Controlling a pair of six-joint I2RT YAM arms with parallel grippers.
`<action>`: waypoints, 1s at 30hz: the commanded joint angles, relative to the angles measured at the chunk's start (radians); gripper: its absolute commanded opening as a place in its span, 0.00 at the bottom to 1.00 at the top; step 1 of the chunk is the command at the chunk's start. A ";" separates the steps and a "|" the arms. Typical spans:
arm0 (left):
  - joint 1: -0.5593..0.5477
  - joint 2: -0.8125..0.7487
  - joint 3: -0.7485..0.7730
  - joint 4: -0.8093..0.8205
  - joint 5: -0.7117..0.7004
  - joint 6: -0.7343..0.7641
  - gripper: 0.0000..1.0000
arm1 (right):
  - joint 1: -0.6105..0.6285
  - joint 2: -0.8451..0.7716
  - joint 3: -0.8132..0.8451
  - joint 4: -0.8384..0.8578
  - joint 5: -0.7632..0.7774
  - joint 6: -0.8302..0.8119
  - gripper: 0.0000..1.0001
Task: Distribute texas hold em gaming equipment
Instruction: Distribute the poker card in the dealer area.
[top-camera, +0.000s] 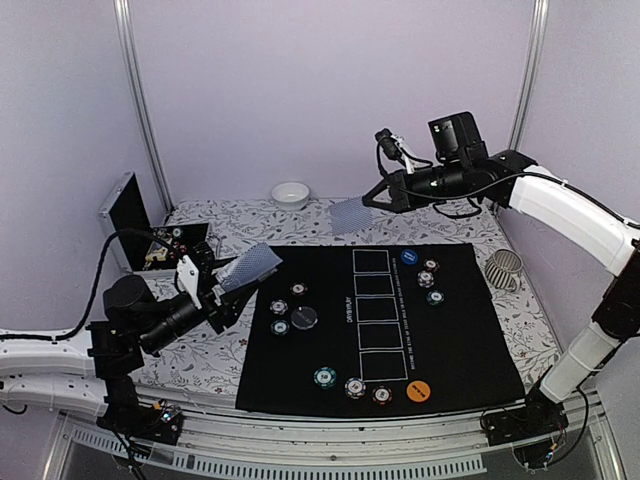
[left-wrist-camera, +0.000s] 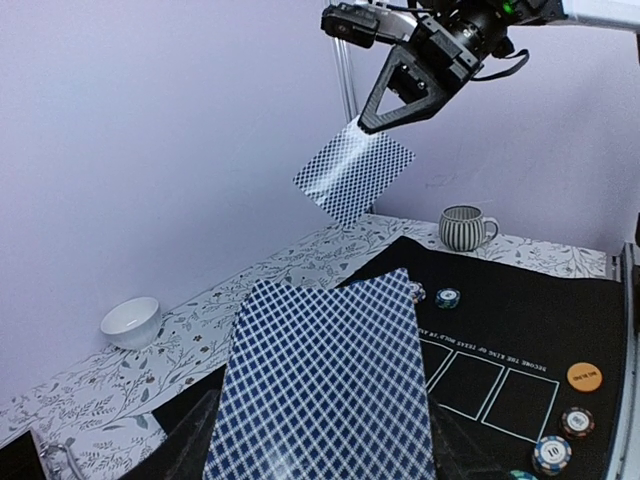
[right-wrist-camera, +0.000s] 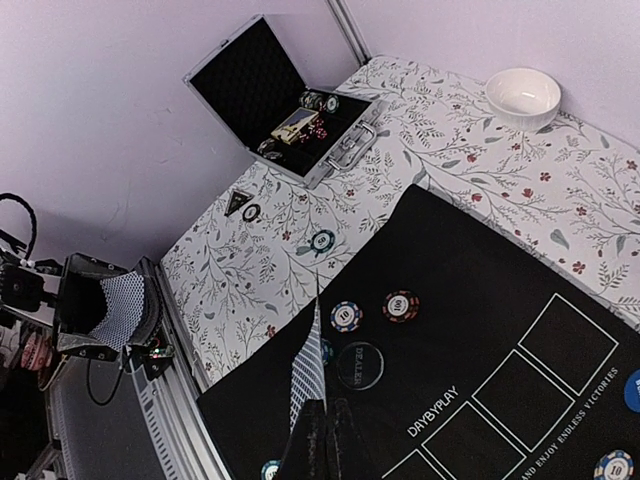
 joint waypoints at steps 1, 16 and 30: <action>0.018 -0.013 -0.003 0.022 -0.009 0.014 0.57 | -0.003 0.073 0.005 0.042 -0.117 0.051 0.02; 0.023 -0.010 0.002 0.020 -0.003 0.018 0.56 | -0.003 0.407 0.013 0.263 -0.352 0.225 0.02; 0.025 -0.010 0.012 0.010 -0.008 0.012 0.57 | 0.018 0.826 0.272 0.563 -0.506 0.569 0.02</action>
